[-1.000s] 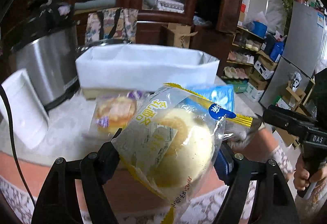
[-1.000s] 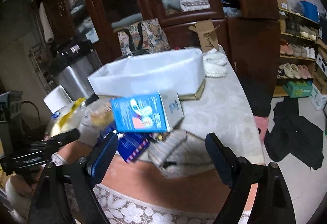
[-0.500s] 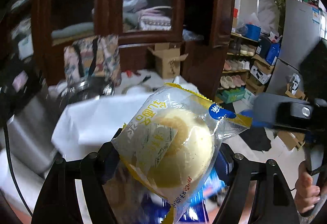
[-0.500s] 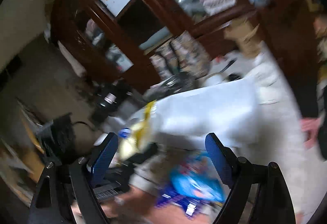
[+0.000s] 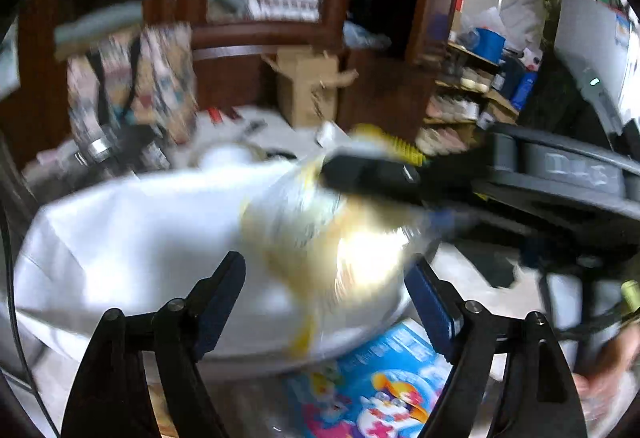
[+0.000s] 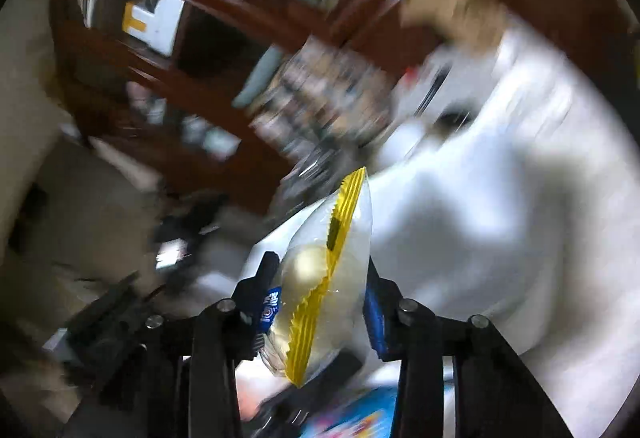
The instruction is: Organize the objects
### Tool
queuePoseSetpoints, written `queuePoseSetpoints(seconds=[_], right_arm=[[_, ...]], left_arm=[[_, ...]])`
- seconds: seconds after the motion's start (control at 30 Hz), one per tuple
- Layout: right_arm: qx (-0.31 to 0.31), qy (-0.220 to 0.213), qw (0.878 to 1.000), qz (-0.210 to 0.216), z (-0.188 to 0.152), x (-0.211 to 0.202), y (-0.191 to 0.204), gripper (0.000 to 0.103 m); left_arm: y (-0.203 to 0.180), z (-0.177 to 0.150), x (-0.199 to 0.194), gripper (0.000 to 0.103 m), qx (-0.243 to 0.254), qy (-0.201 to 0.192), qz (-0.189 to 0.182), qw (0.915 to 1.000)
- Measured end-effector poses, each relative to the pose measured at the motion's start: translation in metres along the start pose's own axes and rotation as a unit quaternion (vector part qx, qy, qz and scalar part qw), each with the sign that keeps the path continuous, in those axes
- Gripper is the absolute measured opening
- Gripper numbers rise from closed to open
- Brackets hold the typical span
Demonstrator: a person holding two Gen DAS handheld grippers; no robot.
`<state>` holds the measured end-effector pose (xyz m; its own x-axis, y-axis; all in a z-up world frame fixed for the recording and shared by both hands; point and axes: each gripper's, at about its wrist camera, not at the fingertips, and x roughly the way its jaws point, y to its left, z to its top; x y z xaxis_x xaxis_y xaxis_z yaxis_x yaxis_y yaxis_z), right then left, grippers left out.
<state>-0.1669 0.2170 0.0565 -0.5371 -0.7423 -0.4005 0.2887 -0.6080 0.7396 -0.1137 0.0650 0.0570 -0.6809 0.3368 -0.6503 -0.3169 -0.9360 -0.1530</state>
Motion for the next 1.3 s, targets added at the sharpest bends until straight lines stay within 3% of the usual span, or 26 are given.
queuePoseSetpoints(seconds=[0.07,0.17,0.37,0.5,0.57,0.63,0.7,0.77,0.93,1.07,1.23,1.3], right_arm=[[-0.064,-0.049,0.990,-0.115,0.000,-0.007,0.015,0.036],[-0.095,-0.064,0.977,-0.179,-0.005,-0.008,0.020,0.036],[-0.080,-0.034,0.981,-0.175,-0.011,-0.002,0.009,0.038],[-0.080,-0.049,0.982,-0.162,-0.018,-0.013,0.011,0.038],[-0.077,-0.077,0.983,-0.148,-0.018,-0.028,0.014,0.048],[-0.069,-0.094,0.983,-0.141,-0.017,-0.040,0.016,0.074],[-0.053,-0.094,0.985,-0.133,-0.016,-0.051,0.015,0.077],[-0.029,-0.071,0.990,-0.118,-0.014,-0.058,0.012,0.077],[0.028,0.037,0.995,-0.090,-0.017,-0.058,0.002,0.077],[0.071,0.111,0.983,-0.127,-0.030,-0.048,-0.008,0.077],[0.050,0.146,0.976,-0.152,-0.043,-0.036,0.002,0.077],[0.029,0.163,0.972,-0.168,-0.048,-0.031,0.011,0.077]], left_arm=[[0.007,-0.002,-0.007,0.078,-0.020,-0.012,0.003,0.9997],[0.020,-0.006,-0.019,0.078,-0.039,-0.037,0.010,0.9985],[0.041,-0.012,-0.034,0.078,-0.092,-0.041,-0.011,0.9948],[0.041,-0.018,-0.044,0.078,-0.100,-0.035,-0.050,0.9931],[0.041,-0.027,-0.050,0.078,-0.104,-0.031,-0.073,0.9915],[0.041,-0.035,-0.056,0.078,-0.106,-0.030,-0.091,0.9897],[0.043,-0.042,-0.061,0.078,-0.119,-0.019,-0.126,0.9847],[0.048,-0.048,-0.063,0.078,-0.136,-0.006,-0.154,0.9786],[0.053,-0.052,-0.071,0.077,-0.148,0.020,-0.159,0.9760],[0.049,-0.054,-0.066,0.077,-0.153,0.051,-0.194,0.9676],[0.036,-0.057,-0.047,0.072,-0.140,0.099,-0.153,0.9732],[0.032,-0.058,-0.041,0.070,-0.141,0.112,-0.165,0.9696]])
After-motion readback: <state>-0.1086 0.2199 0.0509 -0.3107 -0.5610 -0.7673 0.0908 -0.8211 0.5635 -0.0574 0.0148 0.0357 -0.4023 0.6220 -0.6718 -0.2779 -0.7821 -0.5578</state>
